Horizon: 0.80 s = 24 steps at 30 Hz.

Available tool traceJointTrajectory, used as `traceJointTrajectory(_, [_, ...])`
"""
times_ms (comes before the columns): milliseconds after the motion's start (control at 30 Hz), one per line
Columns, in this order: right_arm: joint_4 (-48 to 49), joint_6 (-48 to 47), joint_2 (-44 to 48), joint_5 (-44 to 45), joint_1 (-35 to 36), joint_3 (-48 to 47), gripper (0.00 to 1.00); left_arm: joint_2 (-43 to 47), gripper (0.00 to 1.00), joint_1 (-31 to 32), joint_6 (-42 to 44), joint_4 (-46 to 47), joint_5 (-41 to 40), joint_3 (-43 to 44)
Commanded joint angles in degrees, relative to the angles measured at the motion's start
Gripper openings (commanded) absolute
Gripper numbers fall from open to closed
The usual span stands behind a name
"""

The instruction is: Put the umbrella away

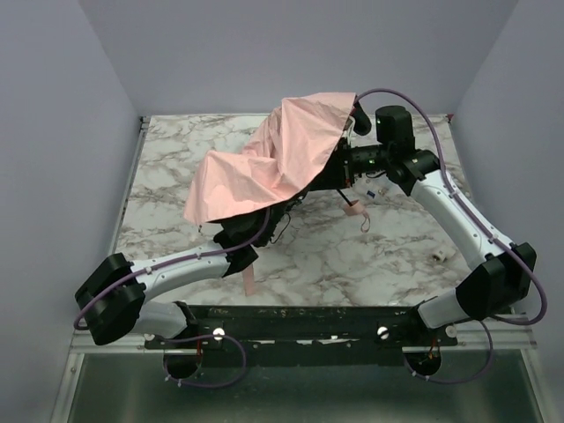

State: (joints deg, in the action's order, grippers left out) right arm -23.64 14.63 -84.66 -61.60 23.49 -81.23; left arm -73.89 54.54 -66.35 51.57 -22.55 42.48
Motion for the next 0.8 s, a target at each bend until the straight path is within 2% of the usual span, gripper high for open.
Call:
traceJointTrajectory(0, [11.5, 1.8, 1.4, 7.2, -0.6, -0.1, 0.0, -2.5, 0.0, 5.7, -2.5, 3.5, 7.2, -1.4])
traceJointTrajectory(33, [11.3, 1.1, 1.9, 7.2, -0.6, 0.8, 0.01, -1.8, 0.0, 5.3, -1.8, 3.1, 6.3, -1.4])
traceJointTrajectory(67, [11.2, 0.5, 2.5, 7.3, -0.6, 1.9, 0.05, -1.2, 0.0, 4.9, -1.1, 2.6, 5.7, -1.3])
traceJointTrajectory(100, [11.2, 0.2, 3.3, 7.3, -0.6, 3.0, 0.18, -0.4, 0.0, 4.2, -0.5, 2.3, 5.1, -1.2])
traceJointTrajectory(200, [10.6, -1.5, 5.5, 6.4, -0.7, 5.8, 0.45, 2.0, 0.0, 1.6, 0.5, 0.7, 2.8, -1.0])
traceJointTrajectory(300, [8.9, -3.1, 8.1, 5.9, -0.7, 7.9, 0.6, 4.0, 0.0, -0.5, 2.1, -0.3, 1.1, -0.7])
traceJointTrajectory(400, [8.5, -3.0, 10.0, 5.7, -0.6, 9.9, 0.64, 5.2, 0.0, -2.3, 3.6, -1.0, 1.1, -0.1])
traceJointTrajectory(600, [12.1, 1.6, 9.8, 3.0, -0.6, 12.9, 0.62, 4.8, 0.0, -3.3, 5.7, -1.4, 0.8, 1.1])
traceJointTrajectory(733, [14.8, 4.2, 8.9, 2.2, -0.6, 14.3, 0.58, 3.9, 0.0, -3.7, 5.5, -0.8, 1.7, 1.8])
traceJointTrajectory(767, [15.1, 4.5, 8.2, 2.1, -0.6, 14.0, 0.52, 3.5, 0.0, -3.7, 5.5, -0.6, 2.1, 2.1])
